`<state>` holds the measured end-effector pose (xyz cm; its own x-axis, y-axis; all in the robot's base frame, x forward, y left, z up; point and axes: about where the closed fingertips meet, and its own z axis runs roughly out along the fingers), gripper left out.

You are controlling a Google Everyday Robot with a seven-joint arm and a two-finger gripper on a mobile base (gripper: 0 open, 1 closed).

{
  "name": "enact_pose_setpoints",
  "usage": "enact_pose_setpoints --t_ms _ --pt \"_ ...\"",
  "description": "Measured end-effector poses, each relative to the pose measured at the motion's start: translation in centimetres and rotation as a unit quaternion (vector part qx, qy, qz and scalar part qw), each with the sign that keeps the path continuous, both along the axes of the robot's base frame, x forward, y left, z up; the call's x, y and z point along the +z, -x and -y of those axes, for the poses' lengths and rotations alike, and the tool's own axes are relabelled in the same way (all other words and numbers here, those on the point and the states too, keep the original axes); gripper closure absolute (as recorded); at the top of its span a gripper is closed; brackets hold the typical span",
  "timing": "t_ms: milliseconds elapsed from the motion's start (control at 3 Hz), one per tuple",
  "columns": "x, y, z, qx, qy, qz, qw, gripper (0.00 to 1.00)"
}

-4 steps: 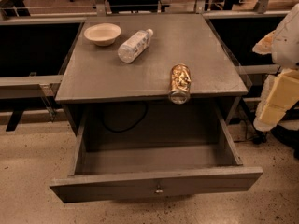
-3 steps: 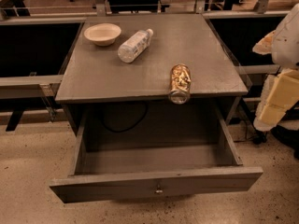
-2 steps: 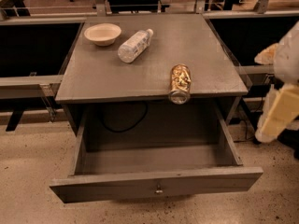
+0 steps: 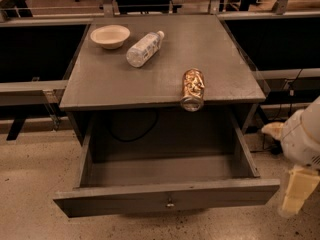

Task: Close top drawer

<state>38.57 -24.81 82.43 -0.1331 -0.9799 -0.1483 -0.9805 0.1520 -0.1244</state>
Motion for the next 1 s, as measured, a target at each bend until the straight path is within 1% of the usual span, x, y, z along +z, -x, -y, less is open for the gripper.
enact_pose_setpoints --t_ms 333,667,1000 --pt "-4.81 1.66 -0.12 0.024 0.000 -0.041 0.9989 0.00" --pt "-5.23 1.93 -0.11 0.026 0.000 -0.046 0.9986 0.18" --pt "-5.22 1.93 -0.11 0.026 0.000 -0.045 0.9986 0.41"
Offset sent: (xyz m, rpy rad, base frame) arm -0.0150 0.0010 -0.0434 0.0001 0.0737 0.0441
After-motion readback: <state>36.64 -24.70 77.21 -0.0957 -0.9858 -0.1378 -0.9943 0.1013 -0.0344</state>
